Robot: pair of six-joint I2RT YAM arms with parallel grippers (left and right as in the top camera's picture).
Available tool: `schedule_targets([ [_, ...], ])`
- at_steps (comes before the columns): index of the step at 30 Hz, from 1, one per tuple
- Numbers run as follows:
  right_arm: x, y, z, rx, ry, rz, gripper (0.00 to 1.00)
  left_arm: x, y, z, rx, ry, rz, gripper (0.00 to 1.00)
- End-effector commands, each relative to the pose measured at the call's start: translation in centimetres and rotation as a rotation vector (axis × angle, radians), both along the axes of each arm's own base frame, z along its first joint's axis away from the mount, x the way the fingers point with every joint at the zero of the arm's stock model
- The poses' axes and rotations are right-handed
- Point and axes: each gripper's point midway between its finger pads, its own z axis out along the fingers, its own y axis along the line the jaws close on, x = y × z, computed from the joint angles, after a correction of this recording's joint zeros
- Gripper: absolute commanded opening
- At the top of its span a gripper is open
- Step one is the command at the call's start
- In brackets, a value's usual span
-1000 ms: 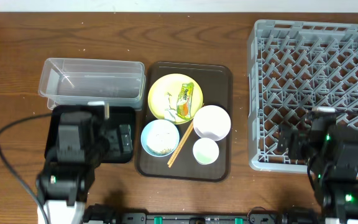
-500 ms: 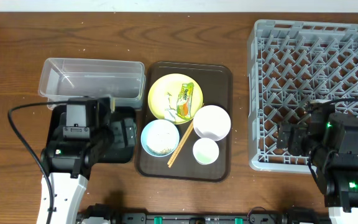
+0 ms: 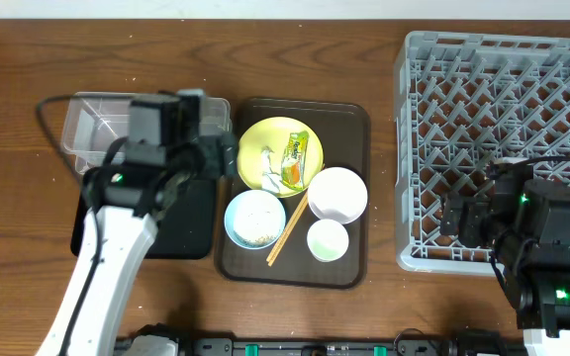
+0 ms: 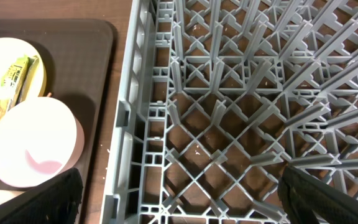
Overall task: Sort waste into correct bins and load items into the dishwasher rack
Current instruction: 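Reach the left gripper to the yellow plate and grasp the tissue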
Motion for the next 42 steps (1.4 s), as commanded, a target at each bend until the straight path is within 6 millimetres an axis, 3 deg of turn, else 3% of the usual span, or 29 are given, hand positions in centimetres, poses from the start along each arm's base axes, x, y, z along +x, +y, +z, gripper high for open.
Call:
schedule_targets([
  [1,0.2,0.2,1.1,0.011,-0.026,0.001,0.99,1.1,-1.9,-1.5,0.019,0.021,-0.042,0.89],
  [11,0.2,0.2,1.1,0.011,-0.026,0.002,0.99,3.2,-4.6,-9.7,0.144,0.142,-0.079,0.88],
  [24,0.2,0.2,1.1,0.011,-0.026,0.002,0.99,3.1,-6.7,-16.4,0.185,0.251,-0.133,0.78],
  [30,0.2,0.2,1.1,0.011,-0.026,0.001,0.99,2.8,-6.6,-18.1,0.198,0.292,-0.135,0.62],
  [37,0.2,0.2,1.1,0.011,-0.026,0.002,0.99,2.7,-6.7,-18.3,0.194,0.301,-0.136,0.26],
  [42,0.2,0.2,1.1,0.011,-0.026,0.002,0.99,2.6,-6.6,-18.3,0.194,0.301,-0.136,0.11],
])
